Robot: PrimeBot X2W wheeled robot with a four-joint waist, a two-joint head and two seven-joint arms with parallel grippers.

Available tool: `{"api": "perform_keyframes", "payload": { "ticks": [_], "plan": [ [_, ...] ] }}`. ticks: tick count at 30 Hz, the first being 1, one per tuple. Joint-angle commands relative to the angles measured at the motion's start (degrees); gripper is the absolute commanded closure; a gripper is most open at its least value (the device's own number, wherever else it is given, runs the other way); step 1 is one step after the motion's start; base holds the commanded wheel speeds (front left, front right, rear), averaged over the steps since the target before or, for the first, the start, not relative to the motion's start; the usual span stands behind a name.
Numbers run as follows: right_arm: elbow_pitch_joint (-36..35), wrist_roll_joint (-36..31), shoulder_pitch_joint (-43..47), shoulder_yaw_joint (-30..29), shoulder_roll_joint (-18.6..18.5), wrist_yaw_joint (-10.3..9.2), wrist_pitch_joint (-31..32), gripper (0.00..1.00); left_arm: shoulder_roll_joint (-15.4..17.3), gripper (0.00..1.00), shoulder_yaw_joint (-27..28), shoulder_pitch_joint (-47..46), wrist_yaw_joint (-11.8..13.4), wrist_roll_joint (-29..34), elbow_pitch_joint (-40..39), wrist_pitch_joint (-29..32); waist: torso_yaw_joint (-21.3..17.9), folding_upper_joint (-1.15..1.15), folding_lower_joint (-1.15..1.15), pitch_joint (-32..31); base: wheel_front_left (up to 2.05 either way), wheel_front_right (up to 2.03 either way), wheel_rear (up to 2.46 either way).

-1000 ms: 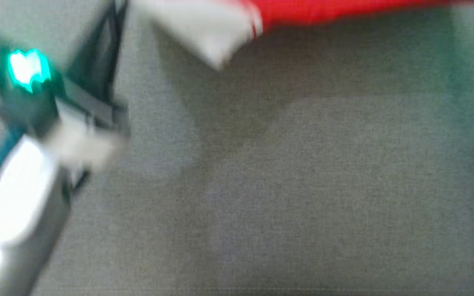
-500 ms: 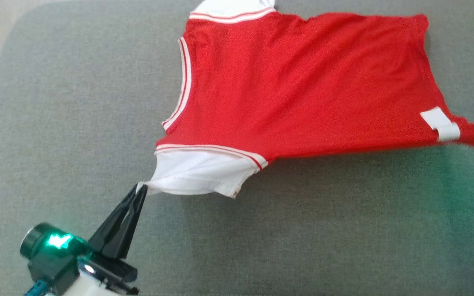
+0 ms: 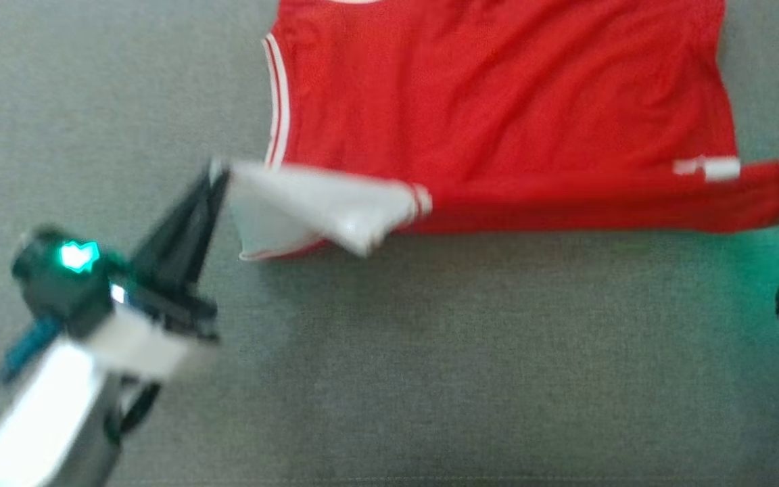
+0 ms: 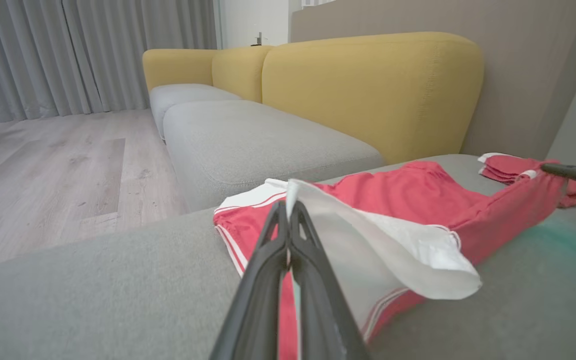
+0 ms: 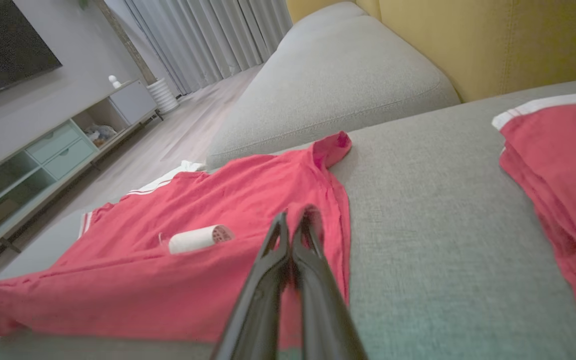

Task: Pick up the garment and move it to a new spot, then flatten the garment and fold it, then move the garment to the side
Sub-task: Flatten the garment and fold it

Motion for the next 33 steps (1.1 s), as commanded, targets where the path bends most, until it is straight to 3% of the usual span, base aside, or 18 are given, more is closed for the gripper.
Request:
{"api": "perform_keyframes", "payload": {
  "ticks": [1, 9, 10, 11, 12, 13, 18, 24, 33],
  "plan": [
    [-0.1, -0.6, -1.9, 1.0, -1.9, -0.04, -0.8, 1.0, 1.0, 1.0, 2.2, -4.4, -0.5, -0.6, 0.4, 0.1, -0.9, 0.0, -0.01, 2.5, 0.0, 0.0, 0.0],
    [6.2, 0.1, -13.7, 8.4, -1.9, -0.04, -0.7, 1.0, -1.0, 1.0, 0.0, -19.3, -2.3, -2.6, 13.3, 1.9, -2.5, 0.0, -0.01, 7.4, 0.0, 0.0, 0.0],
    [6.9, 0.3, -14.8, 9.5, -1.8, -0.04, -0.6, 0.94, -1.2, 0.97, -0.4, -20.5, -2.4, -2.9, 14.9, 1.9, -2.7, 0.0, -0.01, 7.7, 0.0, 0.0, 0.0],
    [7.6, 0.5, -15.8, 10.6, -1.7, -0.04, -0.6, 0.64, -1.4, 0.66, -0.8, -21.5, -2.4, -3.3, 16.4, 1.9, -2.9, 0.0, -0.01, 8.0, 0.0, 0.0, 0.0],
    [8.5, 0.6, -16.6, 11.6, -1.7, -0.04, -0.5, 0.13, -1.6, 0.42, -1.1, -22.3, -2.5, -3.6, 17.9, 1.8, -3.0, 0.0, -0.01, 8.2, 0.0, 0.0, 0.0],
    [9.3, 0.6, -17.4, 12.3, -1.6, -0.04, -0.5, 0.0, -1.9, 0.0, -1.4, -22.9, -2.5, -3.9, 19.4, 1.5, -3.1, 0.0, -0.01, 8.3, 0.0, 0.0, 0.0],
    [11.8, -0.6, -18.7, 12.7, -1.7, -0.04, -0.7, 0.0, -3.6, 0.0, -2.8, -22.8, -2.6, -5.1, 24.9, 0.1, -3.2, 0.0, -0.01, 7.2, 0.0, 0.0, 0.0],
    [10.0, -3.7, -14.5, 7.0, -0.7, -0.04, -0.7, 0.0, -6.5, 0.0, -3.6, -15.6, -1.2, -9.0, 27.0, 1.9, -3.2, 0.0, -0.01, 3.6, 0.0, 0.0, 0.0],
    [7.0, -6.8, -8.2, 2.2, 1.3, -0.04, -0.8, 0.0, -6.8, 0.0, -3.2, -6.1, 5.5, -11.2, 25.2, 4.6, -3.9, 0.0, -0.01, 0.8, 0.0, 0.0, 0.0]
  ]
}}
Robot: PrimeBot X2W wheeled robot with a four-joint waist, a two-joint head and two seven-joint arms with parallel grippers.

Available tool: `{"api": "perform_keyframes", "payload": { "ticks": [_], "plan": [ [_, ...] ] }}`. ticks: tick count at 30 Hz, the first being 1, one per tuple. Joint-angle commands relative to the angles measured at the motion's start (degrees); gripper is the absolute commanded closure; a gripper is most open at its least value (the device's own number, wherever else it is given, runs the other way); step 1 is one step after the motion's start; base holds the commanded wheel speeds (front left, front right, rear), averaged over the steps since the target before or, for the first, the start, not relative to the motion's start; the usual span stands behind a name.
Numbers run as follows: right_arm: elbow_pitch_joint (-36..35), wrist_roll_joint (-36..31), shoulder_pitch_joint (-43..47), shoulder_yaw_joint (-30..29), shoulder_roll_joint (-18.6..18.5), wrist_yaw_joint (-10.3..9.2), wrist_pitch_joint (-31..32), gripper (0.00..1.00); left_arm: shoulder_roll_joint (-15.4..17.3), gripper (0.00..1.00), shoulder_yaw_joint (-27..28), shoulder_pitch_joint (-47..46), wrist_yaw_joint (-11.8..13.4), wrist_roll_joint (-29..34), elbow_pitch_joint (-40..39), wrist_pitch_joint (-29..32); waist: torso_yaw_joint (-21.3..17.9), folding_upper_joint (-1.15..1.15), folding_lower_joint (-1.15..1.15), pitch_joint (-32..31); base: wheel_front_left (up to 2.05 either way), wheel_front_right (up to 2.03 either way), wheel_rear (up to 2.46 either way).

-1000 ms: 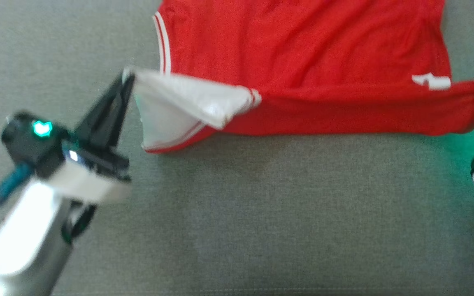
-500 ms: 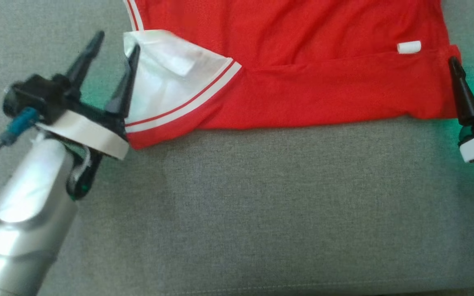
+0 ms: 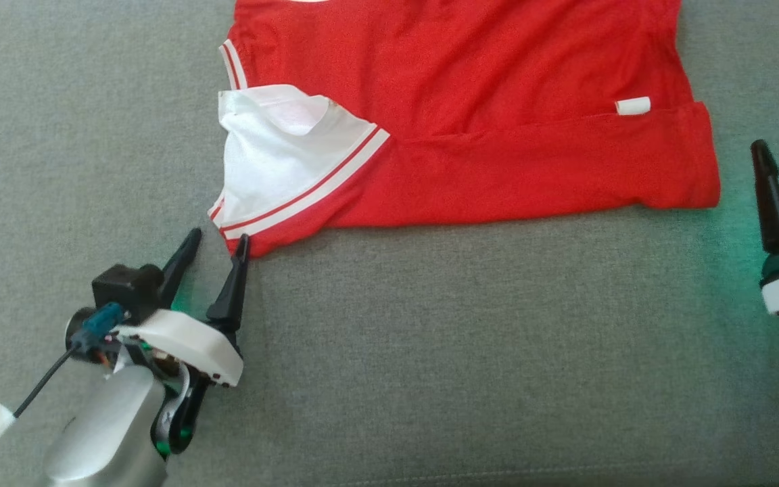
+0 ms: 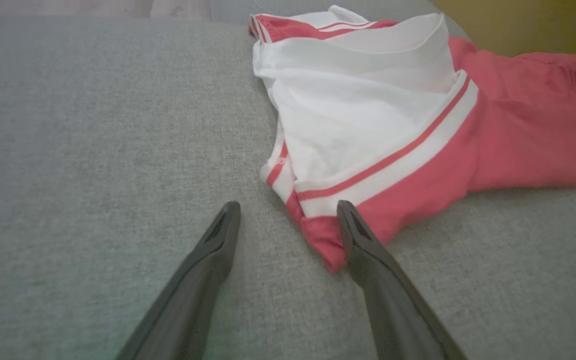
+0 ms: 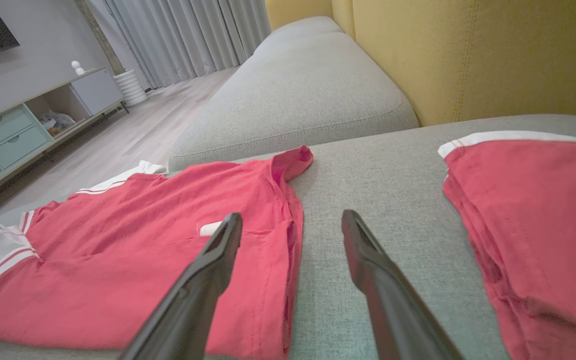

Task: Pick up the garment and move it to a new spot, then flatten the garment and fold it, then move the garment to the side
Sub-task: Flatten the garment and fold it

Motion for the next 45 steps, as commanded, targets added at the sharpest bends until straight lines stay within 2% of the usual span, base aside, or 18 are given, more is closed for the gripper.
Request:
{"api": "perform_keyframes", "payload": {
  "ticks": [1, 6, 10, 11, 12, 13, 22, 23, 24, 25, 29, 37, 42, 45],
  "plan": [
    [-1.6, -0.4, 0.9, 0.1, -1.2, -0.04, -0.6, 0.0, 1.6, 0.0, 2.1, -0.7, 0.5, -0.8, -1.5, 0.3, -0.1, 0.0, 0.02, -0.1, 0.0, 0.0, 0.0],
    [-1.9, -0.9, 2.7, 0.0, -0.1, -0.04, -0.6, 0.0, 1.7, 0.0, 1.4, 1.0, 1.9, -1.4, -3.8, 3.0, 0.0, 0.0, 0.02, -0.3, 0.0, 0.0, 0.0],
    [-0.6, -0.6, 2.7, 1.1, 0.8, -0.04, -0.6, 0.0, 1.7, 0.02, 0.4, 1.0, 1.0, -2.1, -5.1, 5.2, 0.1, 0.0, 0.02, 0.0, 0.0, 0.0, 0.0],
    [0.1, -0.5, 2.5, 1.5, 1.0, -0.04, -0.5, 0.0, 1.5, 0.44, 0.2, 0.9, 0.6, -2.4, -5.4, 5.6, 0.2, 0.0, 0.02, 0.0, 0.0, 0.0, 0.0],
    [0.8, -0.4, 2.2, 2.0, 1.0, -0.04, -0.2, 0.0, 1.5, 0.82, 0.0, 0.6, 0.3, -2.4, -5.7, 5.8, 0.2, 0.0, 0.02, 0.1, 0.0, 0.0, 0.0],
    [1.5, -0.4, 1.9, 2.4, 1.1, -0.04, 0.0, 0.0, 1.6, 1.0, -0.3, 0.3, 0.2, -2.2, -5.9, 6.0, 0.3, 0.0, 0.02, 0.1, 0.0, 0.0, 0.0],
    [9.6, -0.7, -2.7, 6.1, 2.9, -0.04, 3.8, 0.0, 3.8, 1.0, -0.3, -1.8, 0.0, -0.4, -7.2, 5.5, 1.0, 0.0, 0.02, -0.2, 0.0, 0.0, 0.0],
    [10.4, -0.4, -3.1, 6.5, 3.2, -0.04, 4.5, 0.25, 4.1, 1.0, -0.3, -2.0, 0.1, -0.2, -7.3, 5.6, 1.2, 0.0, 0.02, -0.2, 0.0, 0.0, 0.0],
    [11.1, -0.1, -3.4, 7.0, 3.3, -0.04, 5.0, 0.64, 4.4, 1.0, -0.3, -2.3, 0.2, 0.0, -7.5, 5.7, 1.5, 0.0, 0.02, -0.1, 0.0, 0.0, 0.0],
    [11.6, 0.1, -3.8, 7.3, 3.3, -0.04, 5.2, 0.98, 4.7, 1.0, -0.4, -2.6, 0.2, 0.3, -7.6, 5.8, 1.7, 0.0, 0.02, -0.1, 0.0, 0.0, 0.0],
    [13.0, 0.7, -4.4, 8.7, 2.4, -0.04, 4.8, 1.0, 6.0, 1.0, -0.9, -3.4, -0.1, 1.1, -7.8, 6.5, 2.4, 0.0, 0.02, -0.7, 0.0, 0.0, 0.0],
    [10.6, 3.2, 0.7, 10.6, -4.6, -0.04, 3.3, 1.0, 9.6, 1.0, -3.3, 0.2, -2.1, 0.7, -11.9, 10.2, 2.7, 0.0, 0.02, -4.6, 0.0, 0.0, 0.0],
    [5.9, 5.1, 7.5, 10.8, -9.2, -0.04, 2.5, 1.0, 13.0, 1.0, -4.3, 5.7, -0.7, 0.7, -17.8, 12.1, 2.5, 0.0, 0.02, -6.1, 0.0, 0.0, 0.0],
    [4.1, 5.7, 10.6, 10.4, -10.3, -0.04, 2.1, 1.0, 14.1, 1.0, -4.6, 8.1, 0.4, 0.6, -20.4, 12.8, 2.5, 0.0, 0.02, -6.5, 0.0, 0.0, 0.0]
  ]
}}
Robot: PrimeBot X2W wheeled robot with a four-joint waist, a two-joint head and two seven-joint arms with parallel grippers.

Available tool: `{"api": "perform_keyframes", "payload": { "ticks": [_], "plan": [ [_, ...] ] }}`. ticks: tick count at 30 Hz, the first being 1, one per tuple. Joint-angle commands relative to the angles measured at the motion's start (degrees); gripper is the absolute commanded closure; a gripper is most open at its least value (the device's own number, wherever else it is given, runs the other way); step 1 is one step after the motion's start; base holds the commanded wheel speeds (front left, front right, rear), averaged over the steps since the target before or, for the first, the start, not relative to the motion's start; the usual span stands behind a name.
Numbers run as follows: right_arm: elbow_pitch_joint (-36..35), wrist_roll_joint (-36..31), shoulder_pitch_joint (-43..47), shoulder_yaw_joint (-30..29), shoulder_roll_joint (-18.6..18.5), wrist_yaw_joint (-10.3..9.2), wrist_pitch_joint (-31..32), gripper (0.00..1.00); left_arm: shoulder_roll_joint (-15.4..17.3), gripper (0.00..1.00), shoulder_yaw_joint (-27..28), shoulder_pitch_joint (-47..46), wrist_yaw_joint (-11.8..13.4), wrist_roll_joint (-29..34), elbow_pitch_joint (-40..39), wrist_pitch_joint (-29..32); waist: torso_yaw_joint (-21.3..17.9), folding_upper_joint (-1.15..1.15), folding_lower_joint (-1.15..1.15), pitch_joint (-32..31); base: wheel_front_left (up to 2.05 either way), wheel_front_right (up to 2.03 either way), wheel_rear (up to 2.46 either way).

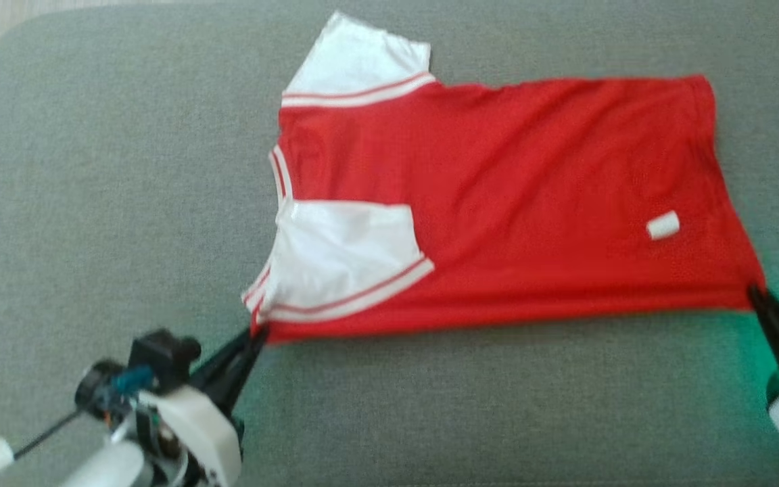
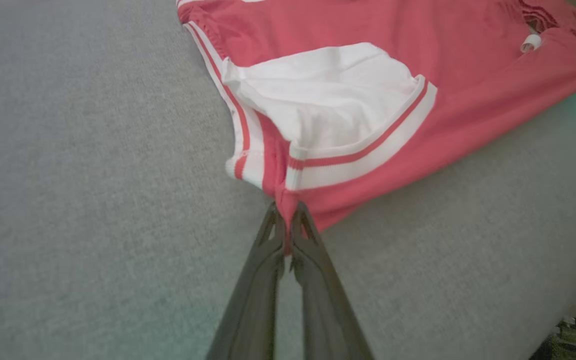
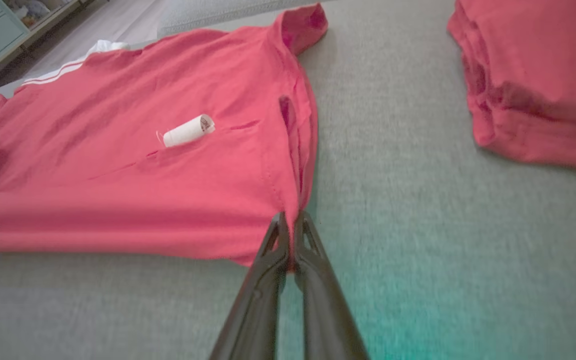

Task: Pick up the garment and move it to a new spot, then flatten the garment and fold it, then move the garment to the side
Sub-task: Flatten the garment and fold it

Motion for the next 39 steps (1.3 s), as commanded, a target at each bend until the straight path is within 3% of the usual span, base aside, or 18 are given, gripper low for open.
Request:
{"api": "perform_keyframes", "payload": {
  "ticks": [1, 9, 10, 11, 13, 18, 23, 30, 39],
  "plan": [
    [-1.2, 0.3, 1.7, -0.5, -3.5, -0.04, -1.0, 1.0, 2.9, 1.0, 2.5, -0.8, 0.8, -0.2, -2.1, 0.1, -0.1, 0.0, 0.01, -0.1, 0.0, 0.0, 0.0],
    [-6.0, -0.3, 10.5, -4.2, -3.5, -0.04, -1.3, 1.0, 5.8, 1.0, 1.0, 7.0, 4.0, -1.8, -9.9, 3.4, -0.3, 0.0, 0.01, -0.8, 0.0, 0.0, 0.0],
    [-6.3, -0.4, 11.0, -4.8, -3.1, -0.04, -1.0, 0.58, 5.9, 1.0, 1.1, 7.1, 4.3, -1.9, -10.4, 3.6, -0.3, 0.0, 0.01, -0.8, 0.0, 0.0, 0.0],
    [-6.3, -0.5, 11.4, -5.6, -2.7, -0.04, -0.9, 0.0, 5.9, 0.87, 1.3, 7.0, 4.6, -1.8, -10.8, 3.6, -0.4, 0.0, 0.01, -0.8, 0.0, 0.0, 0.0],
    [-6.7, -1.0, 11.6, -7.2, -2.0, -0.04, -0.8, 0.0, 6.1, 0.0, 1.5, 6.1, 4.8, -1.5, -11.4, 4.0, -0.4, 0.0, 0.01, -0.5, 0.0, 0.0, 0.0],
    [-9.5, -2.9, 10.8, -11.7, -1.4, -0.04, -1.0, 0.0, 7.0, 0.0, 4.0, -1.1, 3.9, -0.5, -13.8, 5.2, -1.5, 0.0, 0.01, 1.9, 0.0, 0.0, 0.0],
    [-12.5, -5.2, 8.4, -15.6, -0.5, -0.04, -1.0, 0.0, 6.2, 0.0, 6.1, -16.2, -0.2, 0.3, -13.0, 9.1, -3.2, 0.0, 0.01, 6.3, 0.0, 0.0, 0.0],
    [-15.6, -8.5, 3.9, -15.5, 2.3, -0.04, 0.8, 0.0, 1.3, 0.0, 5.5, -37.9, -6.1, -2.1, 0.7, 18.7, -7.4, 0.0, 0.01, 11.0, 0.0, 0.0, 0.0],
    [-15.6, -9.6, -0.5, -12.4, 4.7, -0.04, 1.2, 0.0, -0.7, 0.0, 3.4, -52.4, -8.0, -6.5, 18.7, 28.0, -13.3, 0.0, 0.01, 14.3, 0.0, 0.0, 0.0]
  ]
}}
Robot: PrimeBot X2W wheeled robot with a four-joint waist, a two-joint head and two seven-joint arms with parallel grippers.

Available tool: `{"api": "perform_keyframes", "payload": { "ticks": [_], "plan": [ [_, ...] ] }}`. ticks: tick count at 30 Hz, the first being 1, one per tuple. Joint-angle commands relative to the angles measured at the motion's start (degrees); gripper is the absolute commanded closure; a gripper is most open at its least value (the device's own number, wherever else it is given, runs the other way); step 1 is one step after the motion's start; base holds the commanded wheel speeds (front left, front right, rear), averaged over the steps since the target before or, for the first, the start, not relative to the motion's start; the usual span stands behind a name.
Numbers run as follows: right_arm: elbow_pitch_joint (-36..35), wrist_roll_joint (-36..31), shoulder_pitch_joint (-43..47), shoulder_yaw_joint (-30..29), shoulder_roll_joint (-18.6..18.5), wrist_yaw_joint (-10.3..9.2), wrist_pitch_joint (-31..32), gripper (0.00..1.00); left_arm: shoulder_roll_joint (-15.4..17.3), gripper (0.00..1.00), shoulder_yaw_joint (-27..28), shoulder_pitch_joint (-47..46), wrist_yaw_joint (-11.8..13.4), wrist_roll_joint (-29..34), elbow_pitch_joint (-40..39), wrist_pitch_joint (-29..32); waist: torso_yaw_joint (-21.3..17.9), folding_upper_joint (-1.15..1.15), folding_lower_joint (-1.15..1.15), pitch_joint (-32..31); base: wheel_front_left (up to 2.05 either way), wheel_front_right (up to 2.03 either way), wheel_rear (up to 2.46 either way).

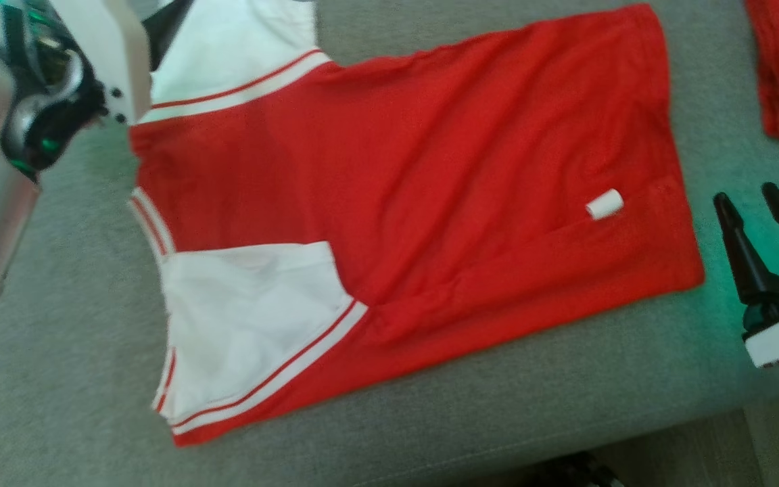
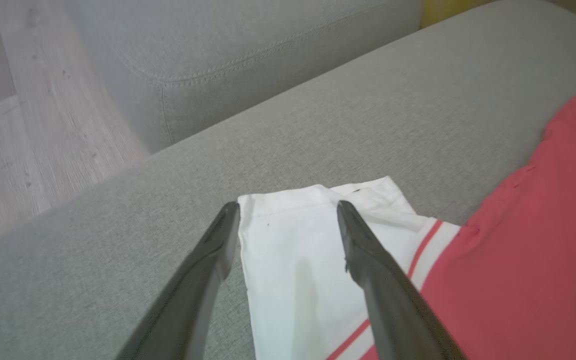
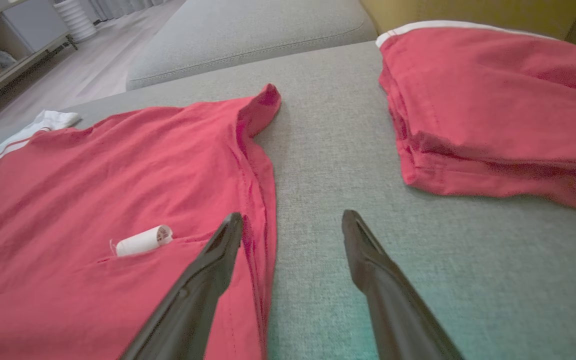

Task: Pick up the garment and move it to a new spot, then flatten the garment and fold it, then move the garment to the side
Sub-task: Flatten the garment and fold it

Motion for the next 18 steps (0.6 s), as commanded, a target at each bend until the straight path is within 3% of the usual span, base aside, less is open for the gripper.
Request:
{"api": "perform_keyframes", "payload": {
  "ticks": [1, 18],
  "plan": [
    [-0.9, -0.5, -0.3, 1.1, -1.4, -0.04, -0.3, 0.0, 2.2, 0.0, 1.3, -3.9, -0.2, -0.7, 1.3, 1.8, -2.5, 0.0, -0.01, 1.7, 0.0, 0.0, 0.0],
    [1.7, 1.2, -4.4, 5.6, -1.1, -0.04, -2.4, 0.0, 5.3, 0.0, -2.7, -10.9, -0.3, 2.8, 12.6, 2.7, -6.9, 0.0, -0.01, 5.8, 0.0, 0.0, 0.0]
  ]
}}
